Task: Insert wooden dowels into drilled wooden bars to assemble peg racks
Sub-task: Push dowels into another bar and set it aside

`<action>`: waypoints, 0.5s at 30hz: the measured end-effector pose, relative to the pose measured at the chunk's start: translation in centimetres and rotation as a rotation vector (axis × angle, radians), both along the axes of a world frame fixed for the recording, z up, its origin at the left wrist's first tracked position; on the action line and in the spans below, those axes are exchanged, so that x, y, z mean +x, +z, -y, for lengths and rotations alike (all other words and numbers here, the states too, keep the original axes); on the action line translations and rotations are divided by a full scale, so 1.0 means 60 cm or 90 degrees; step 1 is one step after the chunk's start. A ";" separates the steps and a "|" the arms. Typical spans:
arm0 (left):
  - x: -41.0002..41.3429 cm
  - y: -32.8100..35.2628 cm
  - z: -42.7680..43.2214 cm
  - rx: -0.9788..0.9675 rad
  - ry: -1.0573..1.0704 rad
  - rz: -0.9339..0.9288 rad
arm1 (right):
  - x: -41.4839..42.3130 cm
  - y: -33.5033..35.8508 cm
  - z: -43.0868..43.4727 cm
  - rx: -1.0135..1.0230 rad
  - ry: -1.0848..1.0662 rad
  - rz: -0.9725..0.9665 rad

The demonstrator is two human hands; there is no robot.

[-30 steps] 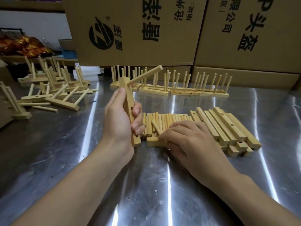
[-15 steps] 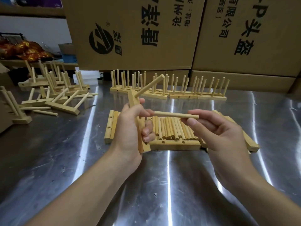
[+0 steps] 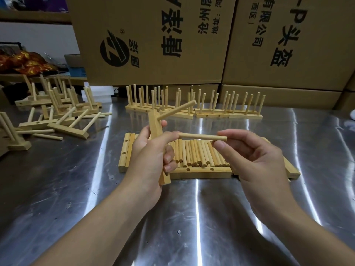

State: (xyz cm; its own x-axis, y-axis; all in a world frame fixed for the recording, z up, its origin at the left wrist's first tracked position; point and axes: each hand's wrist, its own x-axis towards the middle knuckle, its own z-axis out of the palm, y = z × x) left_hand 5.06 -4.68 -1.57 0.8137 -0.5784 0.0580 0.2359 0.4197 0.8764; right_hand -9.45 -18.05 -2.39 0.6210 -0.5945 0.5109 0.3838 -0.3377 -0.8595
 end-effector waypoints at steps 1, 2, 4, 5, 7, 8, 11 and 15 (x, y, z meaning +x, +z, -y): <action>0.001 -0.001 0.000 0.004 0.003 -0.004 | 0.000 0.000 0.000 -0.001 -0.005 0.002; 0.001 -0.002 0.000 0.008 0.003 -0.009 | 0.000 0.001 0.000 -0.003 -0.011 0.003; 0.001 -0.003 0.000 0.018 -0.005 -0.018 | -0.001 0.002 -0.001 -0.008 -0.021 0.006; 0.001 -0.004 0.000 0.022 -0.013 -0.022 | -0.001 0.003 -0.001 -0.011 -0.023 0.007; 0.000 -0.005 0.000 0.026 -0.032 -0.026 | -0.002 0.005 -0.002 -0.015 -0.028 0.010; -0.001 -0.005 0.001 0.029 -0.039 -0.027 | -0.002 0.005 -0.003 -0.016 -0.030 0.012; -0.003 -0.007 0.000 0.046 -0.069 -0.020 | -0.001 0.004 -0.004 -0.022 -0.026 0.008; -0.016 -0.008 -0.001 0.091 -0.207 0.011 | 0.003 0.002 -0.013 -0.056 -0.004 -0.011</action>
